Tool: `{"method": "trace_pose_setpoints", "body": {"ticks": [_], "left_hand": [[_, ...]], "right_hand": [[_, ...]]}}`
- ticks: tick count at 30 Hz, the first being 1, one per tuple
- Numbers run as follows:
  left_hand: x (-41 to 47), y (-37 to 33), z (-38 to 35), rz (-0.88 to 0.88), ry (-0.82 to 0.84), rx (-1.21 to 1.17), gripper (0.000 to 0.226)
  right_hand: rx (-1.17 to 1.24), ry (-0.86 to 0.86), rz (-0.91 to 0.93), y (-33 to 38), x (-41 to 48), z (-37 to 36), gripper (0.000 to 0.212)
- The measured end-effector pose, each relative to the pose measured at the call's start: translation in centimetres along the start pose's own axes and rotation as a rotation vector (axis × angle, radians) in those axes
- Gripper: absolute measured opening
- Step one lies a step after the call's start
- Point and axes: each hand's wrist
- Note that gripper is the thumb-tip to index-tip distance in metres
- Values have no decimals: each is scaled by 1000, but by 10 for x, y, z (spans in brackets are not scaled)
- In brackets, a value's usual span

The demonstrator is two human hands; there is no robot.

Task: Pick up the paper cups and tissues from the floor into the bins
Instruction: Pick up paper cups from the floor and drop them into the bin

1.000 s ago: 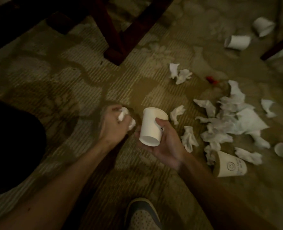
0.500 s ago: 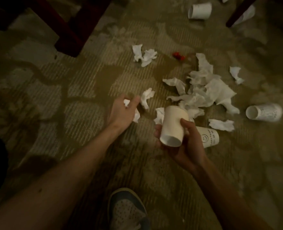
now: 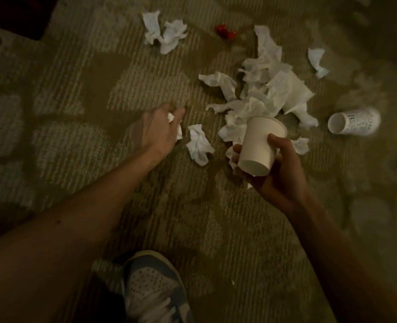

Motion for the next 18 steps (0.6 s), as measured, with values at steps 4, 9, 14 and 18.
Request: {"method": "trace_pose_setpoints", "body": {"ticks": [4, 9, 14, 18], "left_hand": [[-15, -23, -17, -155, 38, -119, 46], [-38, -25, -42, -596, 144, 208, 49], [-42, -32, -52, -702, 13, 12, 31], [-39, -53, -54, -602, 146, -227, 52]], "right_hand": [[-9, -18, 38, 12, -2, 15, 70], [15, -42, 45, 18, -3, 26, 72], [25, -62, 50, 28, -6, 41, 73], [20, -38, 45, 25, -5, 44, 74]]}}
Point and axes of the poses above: each hand's wrist, its own x-axis towards the middle knuckle, its own z-axis out of the back of the hand, y = z × x, and after that the axes turned 14 degrees about -z, right-handed
